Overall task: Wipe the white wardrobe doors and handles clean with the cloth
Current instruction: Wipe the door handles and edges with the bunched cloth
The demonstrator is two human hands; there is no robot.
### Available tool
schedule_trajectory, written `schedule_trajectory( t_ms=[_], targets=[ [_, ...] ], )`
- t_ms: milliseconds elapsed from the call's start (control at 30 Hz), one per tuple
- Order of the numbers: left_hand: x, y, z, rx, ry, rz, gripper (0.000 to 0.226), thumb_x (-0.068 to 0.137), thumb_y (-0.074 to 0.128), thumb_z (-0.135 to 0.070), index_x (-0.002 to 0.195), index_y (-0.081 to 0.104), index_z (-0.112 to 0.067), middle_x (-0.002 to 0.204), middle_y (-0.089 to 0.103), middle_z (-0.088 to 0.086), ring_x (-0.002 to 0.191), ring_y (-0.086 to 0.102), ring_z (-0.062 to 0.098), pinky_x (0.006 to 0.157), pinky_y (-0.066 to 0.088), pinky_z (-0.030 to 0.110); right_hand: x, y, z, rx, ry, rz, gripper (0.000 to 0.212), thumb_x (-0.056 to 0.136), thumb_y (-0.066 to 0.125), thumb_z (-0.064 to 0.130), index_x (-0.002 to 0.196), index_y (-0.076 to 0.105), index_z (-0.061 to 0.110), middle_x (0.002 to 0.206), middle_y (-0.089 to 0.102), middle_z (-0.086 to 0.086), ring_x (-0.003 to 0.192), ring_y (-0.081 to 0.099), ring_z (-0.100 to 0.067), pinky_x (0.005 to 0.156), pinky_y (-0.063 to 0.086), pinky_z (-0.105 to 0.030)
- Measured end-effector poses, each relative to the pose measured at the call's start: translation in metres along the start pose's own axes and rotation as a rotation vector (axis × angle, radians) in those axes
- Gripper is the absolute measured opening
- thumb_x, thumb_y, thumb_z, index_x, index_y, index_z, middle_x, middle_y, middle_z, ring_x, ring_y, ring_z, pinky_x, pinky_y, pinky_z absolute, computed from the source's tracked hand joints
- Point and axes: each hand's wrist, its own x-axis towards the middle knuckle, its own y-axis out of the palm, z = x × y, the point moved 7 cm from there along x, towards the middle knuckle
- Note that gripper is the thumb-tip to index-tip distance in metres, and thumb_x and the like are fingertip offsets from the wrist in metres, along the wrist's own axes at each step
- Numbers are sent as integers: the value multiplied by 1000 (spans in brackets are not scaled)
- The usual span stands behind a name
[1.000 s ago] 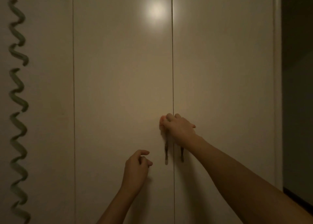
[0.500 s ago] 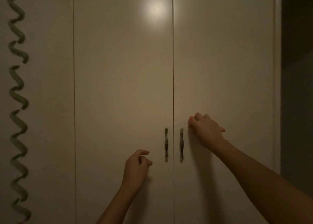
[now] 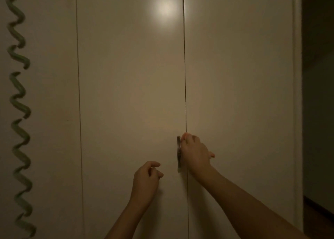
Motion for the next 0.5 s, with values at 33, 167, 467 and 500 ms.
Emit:
schedule_trajectory(
  t_ms=[33,167,467,500],
  targets=[
    [1,-1,2,1,-1,-3,29,92,42,-4,96,66,-21,75,71,0,72,66,16,71,57,39,-1,3,1,-25,37,-3,41,99,51,15,136,36,7,126,48,-14,104,59,-37,75,50,-67],
    [-2,2,5,-7,-4,-4,30,91,42,-2,94,66,-20,74,71,0,71,66,17,69,56,39,-17,10,3,-73,98,-28,34,103,32,10,135,38,0,125,53,-17,103,62,-34,78,51,-58],
    [-12,-2,1,-11,2,10,31,92,42,-3,92,65,-22,73,71,0,73,66,13,72,57,39,-49,34,1,23,188,264,24,98,48,12,120,57,10,108,62,-8,101,64,-26,89,48,-50],
    [-13,-4,0,-9,3,8,30,92,41,-3,93,65,-22,73,71,0,74,66,13,72,57,39,-50,34,2,14,146,300,22,95,56,12,117,62,11,107,64,-7,99,66,-23,89,52,-44]
  ],
)
